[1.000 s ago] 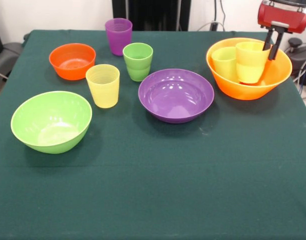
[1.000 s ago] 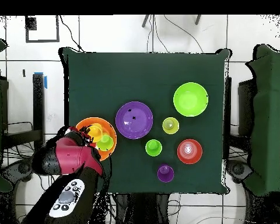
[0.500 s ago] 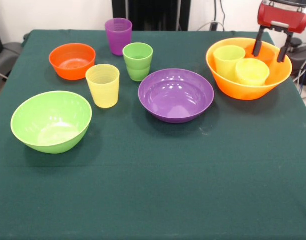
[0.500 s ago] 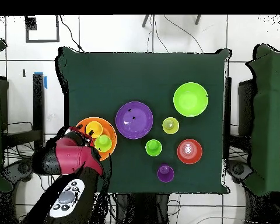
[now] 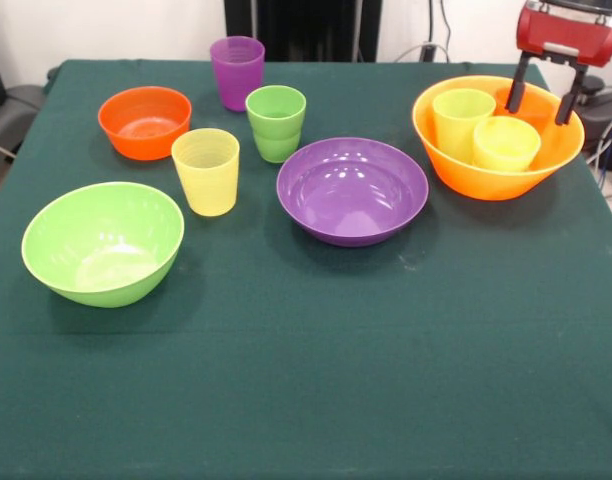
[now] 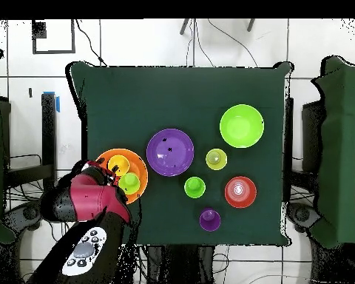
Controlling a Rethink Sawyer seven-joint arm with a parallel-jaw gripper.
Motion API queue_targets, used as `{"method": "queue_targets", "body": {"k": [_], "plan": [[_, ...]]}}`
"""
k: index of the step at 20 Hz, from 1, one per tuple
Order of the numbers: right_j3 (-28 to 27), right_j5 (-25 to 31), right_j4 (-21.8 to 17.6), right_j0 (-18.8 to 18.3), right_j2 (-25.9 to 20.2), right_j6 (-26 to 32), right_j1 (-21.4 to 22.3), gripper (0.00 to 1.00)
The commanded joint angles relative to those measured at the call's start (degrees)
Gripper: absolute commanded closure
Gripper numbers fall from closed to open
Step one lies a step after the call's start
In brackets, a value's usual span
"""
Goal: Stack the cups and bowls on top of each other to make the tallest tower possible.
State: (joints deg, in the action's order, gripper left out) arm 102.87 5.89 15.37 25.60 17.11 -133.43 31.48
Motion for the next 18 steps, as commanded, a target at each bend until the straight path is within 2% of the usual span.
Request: {"method": "queue_targets", "body": {"k": [1, 6, 18], "plan": [[0.2, 1.4, 1.6, 0.2, -4.6, -8.7, -1.8, 0.00], [0.9, 4.1, 1.3, 0.2, -4.3, -8.0, 0.8, 0.00], [4.6, 12.7, -0.5, 0.0, -2.2, -6.0, 11.5, 0.00]]}}
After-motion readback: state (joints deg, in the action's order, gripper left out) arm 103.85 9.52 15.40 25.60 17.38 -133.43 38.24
